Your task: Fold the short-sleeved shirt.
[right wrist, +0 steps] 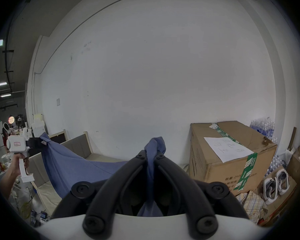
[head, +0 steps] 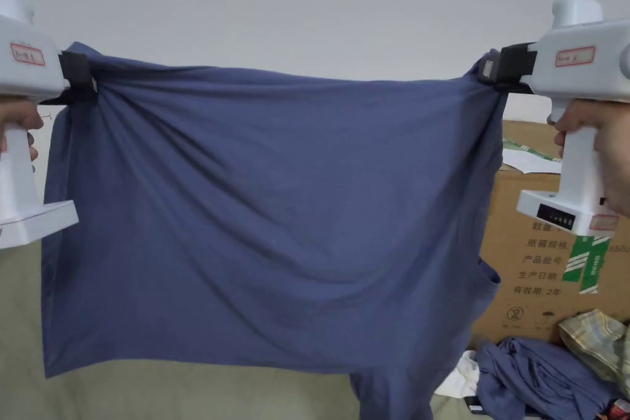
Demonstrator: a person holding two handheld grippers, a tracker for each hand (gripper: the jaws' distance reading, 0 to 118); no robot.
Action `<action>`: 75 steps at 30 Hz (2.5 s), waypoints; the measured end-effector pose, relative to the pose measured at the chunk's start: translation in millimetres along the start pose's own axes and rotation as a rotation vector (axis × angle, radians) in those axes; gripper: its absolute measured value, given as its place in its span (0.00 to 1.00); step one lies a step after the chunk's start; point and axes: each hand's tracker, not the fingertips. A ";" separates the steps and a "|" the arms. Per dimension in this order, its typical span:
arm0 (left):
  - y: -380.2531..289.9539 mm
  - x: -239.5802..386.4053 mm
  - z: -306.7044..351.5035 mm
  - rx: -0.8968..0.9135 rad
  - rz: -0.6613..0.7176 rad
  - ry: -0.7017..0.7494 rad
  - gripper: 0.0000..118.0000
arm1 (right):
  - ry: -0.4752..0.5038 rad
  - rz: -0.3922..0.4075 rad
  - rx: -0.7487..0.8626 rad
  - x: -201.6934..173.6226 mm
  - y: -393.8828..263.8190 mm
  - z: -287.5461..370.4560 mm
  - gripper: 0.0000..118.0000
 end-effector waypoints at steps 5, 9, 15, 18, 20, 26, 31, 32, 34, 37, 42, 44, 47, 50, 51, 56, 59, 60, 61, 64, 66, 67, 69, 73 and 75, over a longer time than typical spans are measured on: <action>15.3 -2.7 -48.2 -0.028 -0.048 0.020 0.06 | -0.040 0.052 0.021 -7.2 -0.7 -43.4 0.04; 21.6 -9.0 -82.7 0.043 -0.054 -0.034 0.06 | -0.071 0.091 0.083 -10.6 -6.5 -75.1 0.04; 10.3 -20.2 -132.0 0.021 -0.128 0.033 0.06 | -0.072 0.097 0.047 -3.2 -32.7 -124.8 0.04; -5.1 -28.0 -144.3 0.007 -0.096 0.026 0.06 | -0.063 0.116 0.037 -2.5 -49.9 -141.5 0.04; -20.6 -33.0 -153.7 0.021 -0.100 0.031 0.06 | -0.060 0.129 0.036 -2.9 -62.6 -145.0 0.04; -100.2 -49.0 -154.0 -0.014 -0.087 0.028 0.06 | -0.028 0.125 -0.039 7.6 -125.7 -144.8 0.04; -198.9 -71.8 -125.6 -0.095 -0.127 0.008 0.06 | -0.021 0.058 -0.137 13.4 -211.8 -109.6 0.04; -218.2 -75.8 -117.0 -0.115 -0.127 0.005 0.06 | -0.003 0.058 -0.156 15.1 -230.8 -99.2 0.04; -258.2 -84.5 -96.8 -0.171 -0.126 0.001 0.06 | -0.024 0.069 -0.219 15.4 -274.7 -76.5 0.04; -322.6 -97.6 -57.9 -0.246 -0.110 -0.015 0.06 | -0.013 -0.009 -0.296 13.1 -345.4 -35.5 0.04; -416.8 -121.3 3.0 -0.406 -0.068 -0.001 0.06 | -0.026 -0.033 -0.448 15.1 -450.9 23.4 0.04; -448.1 -124.6 23.4 -0.483 -0.088 0.010 0.06 | -0.019 -0.058 -0.511 10.3 -491.0 45.6 0.04; -479.6 -145.3 38.5 -0.536 -0.093 0.017 0.06 | -0.010 -0.031 -0.625 1.8 -538.5 74.2 0.04; -490.2 -151.5 61.0 -0.550 -0.067 0.036 0.06 | 0.001 -0.021 -0.679 -1.5 -562.0 96.0 0.04; -494.9 -154.8 68.1 -0.558 -0.068 0.044 0.06 | 0.008 -0.046 -0.698 -5.1 -566.7 104.5 0.04; -517.3 -163.4 86.7 -0.635 -0.106 0.049 0.06 | 0.011 -0.017 -0.758 -12.2 -583.5 116.3 0.04; -529.1 -166.4 89.8 -0.659 -0.072 0.061 0.07 | 0.013 0.000 -0.783 -13.9 -588.9 116.5 0.04; -531.1 -166.7 89.9 -0.660 -0.073 0.061 0.10 | 0.013 0.001 -0.780 -13.8 -587.5 116.6 0.04; -532.1 -166.3 90.6 -0.661 -0.077 0.068 0.11 | 0.011 0.004 -0.778 -14.4 -585.6 116.1 0.04; -528.2 -166.5 93.4 -0.660 -0.082 0.074 0.14 | 0.015 0.015 -0.793 -15.7 -585.2 116.3 0.04; -522.5 -162.9 95.5 -0.676 -0.078 0.079 0.17 | 0.020 0.022 -0.814 -15.9 -586.5 112.4 0.04; -518.8 -162.1 96.4 -0.678 -0.085 0.080 0.19 | 0.019 0.018 -0.820 -14.8 -586.0 112.7 0.04; -508.8 -160.9 98.1 -0.666 -0.098 0.085 0.26 | 0.017 0.000 -0.839 -14.0 -586.1 108.7 0.05; -465.8 -155.6 107.0 -0.600 -0.058 0.167 0.77 | 0.016 -0.033 -0.852 -11.5 -586.4 109.0 0.05; -426.7 -142.3 118.9 -0.482 -0.055 0.159 0.76 | 0.009 -0.037 -0.851 -10.8 -588.7 110.2 0.05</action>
